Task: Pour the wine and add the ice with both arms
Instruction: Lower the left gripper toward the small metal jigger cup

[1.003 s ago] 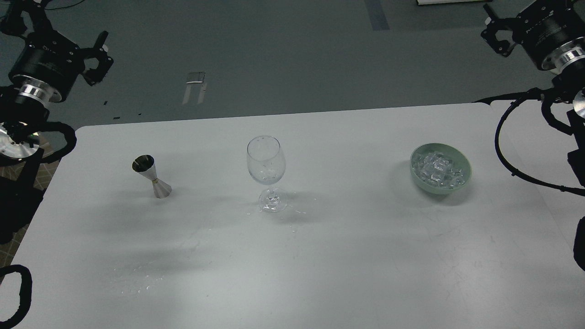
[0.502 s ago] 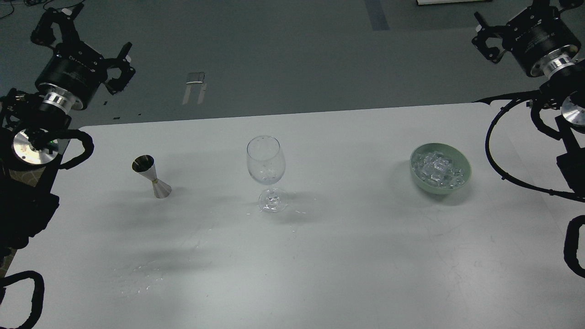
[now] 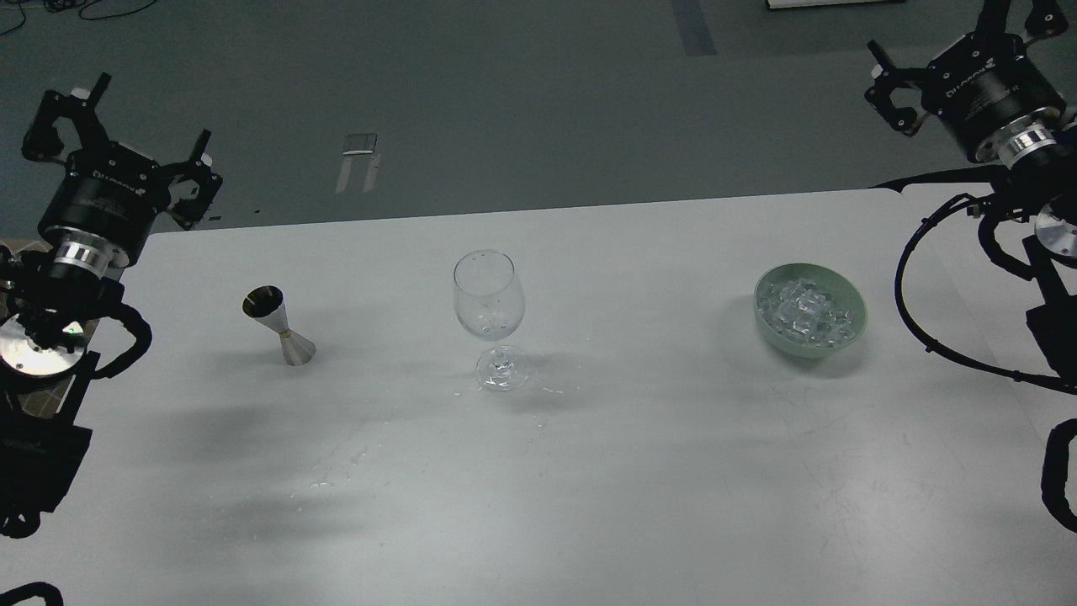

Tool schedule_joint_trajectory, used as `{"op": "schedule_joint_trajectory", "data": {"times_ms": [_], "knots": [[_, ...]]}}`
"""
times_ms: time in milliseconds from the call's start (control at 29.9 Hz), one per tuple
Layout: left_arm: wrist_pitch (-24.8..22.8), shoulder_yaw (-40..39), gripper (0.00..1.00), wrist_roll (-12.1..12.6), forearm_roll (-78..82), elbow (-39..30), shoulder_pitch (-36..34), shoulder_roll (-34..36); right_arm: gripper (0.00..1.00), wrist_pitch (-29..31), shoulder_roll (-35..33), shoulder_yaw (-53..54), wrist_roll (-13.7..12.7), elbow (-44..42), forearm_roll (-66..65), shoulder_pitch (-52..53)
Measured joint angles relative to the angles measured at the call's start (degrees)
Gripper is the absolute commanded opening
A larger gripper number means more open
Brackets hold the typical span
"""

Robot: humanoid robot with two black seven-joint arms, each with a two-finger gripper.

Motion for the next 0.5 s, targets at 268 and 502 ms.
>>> {"op": "schedule_joint_trajectory", "data": {"times_ms": [268, 502], "knots": [[1.7, -6.7, 0.99, -0.3, -4.3, -15.0, 16.7, -3.7, 1.0, -0.1, -0.2, 0.0, 0.0, 0.1, 0.0, -0.7], [2.0, -10.6, 0.99, -0.5, -5.3, -20.6, 27.0, -6.4, 1.0, -0.1, -0.2, 0.0, 0.0, 0.1, 0.0, -1.1]]}}
